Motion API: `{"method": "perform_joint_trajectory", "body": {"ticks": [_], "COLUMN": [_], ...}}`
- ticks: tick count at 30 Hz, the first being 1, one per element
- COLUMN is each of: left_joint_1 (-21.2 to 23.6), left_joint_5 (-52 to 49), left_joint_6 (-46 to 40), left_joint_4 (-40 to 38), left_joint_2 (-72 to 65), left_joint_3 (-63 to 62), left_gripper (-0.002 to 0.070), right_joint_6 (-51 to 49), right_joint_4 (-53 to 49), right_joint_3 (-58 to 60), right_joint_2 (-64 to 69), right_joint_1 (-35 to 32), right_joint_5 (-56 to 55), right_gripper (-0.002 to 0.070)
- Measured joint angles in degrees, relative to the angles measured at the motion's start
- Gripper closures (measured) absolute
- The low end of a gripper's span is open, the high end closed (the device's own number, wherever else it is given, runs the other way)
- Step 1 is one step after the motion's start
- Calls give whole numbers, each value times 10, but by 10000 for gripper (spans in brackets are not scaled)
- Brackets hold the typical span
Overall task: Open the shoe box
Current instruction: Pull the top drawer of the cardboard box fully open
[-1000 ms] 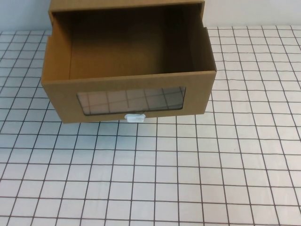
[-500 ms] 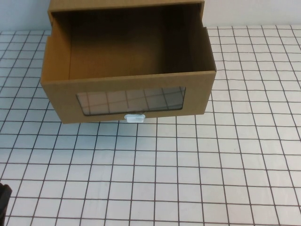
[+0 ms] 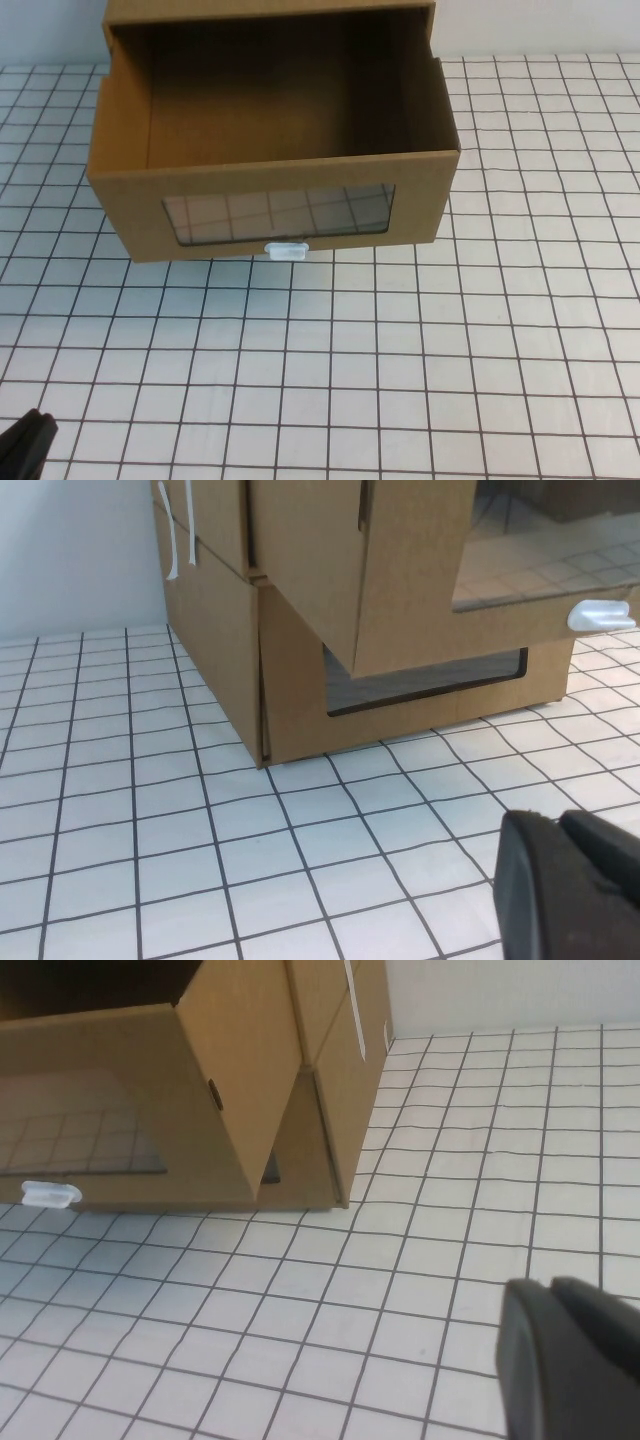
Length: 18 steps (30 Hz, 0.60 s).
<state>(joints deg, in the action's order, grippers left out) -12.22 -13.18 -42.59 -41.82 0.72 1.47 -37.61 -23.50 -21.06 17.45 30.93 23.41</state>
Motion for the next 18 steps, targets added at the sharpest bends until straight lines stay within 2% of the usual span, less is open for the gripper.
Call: {"method": "perform_joint_trajectory", "body": {"ticks": [6, 11, 13, 18], "left_joint_1": [0, 0, 0, 0], "left_joint_5": [0, 0, -1, -1], "left_joint_6": [0, 0, 0, 0], "left_joint_4": [0, 0, 0, 0], "left_joint_2": [0, 0, 0, 0], "left_joint_3": [0, 0, 0, 0], "left_gripper": [677, 677, 677, 677], "right_joint_6": [0, 0, 0, 0], "right_joint_4": [-7, -69, -84, -97], "right_joint_3": [0, 5, 9, 57], "right_joint_2": [0, -7, -17, -68], "right_joint_1": [0, -11, -42, -172], "right_joint_5": [0, 5, 2, -72], "right_gripper": [689, 689, 689, 689]}}
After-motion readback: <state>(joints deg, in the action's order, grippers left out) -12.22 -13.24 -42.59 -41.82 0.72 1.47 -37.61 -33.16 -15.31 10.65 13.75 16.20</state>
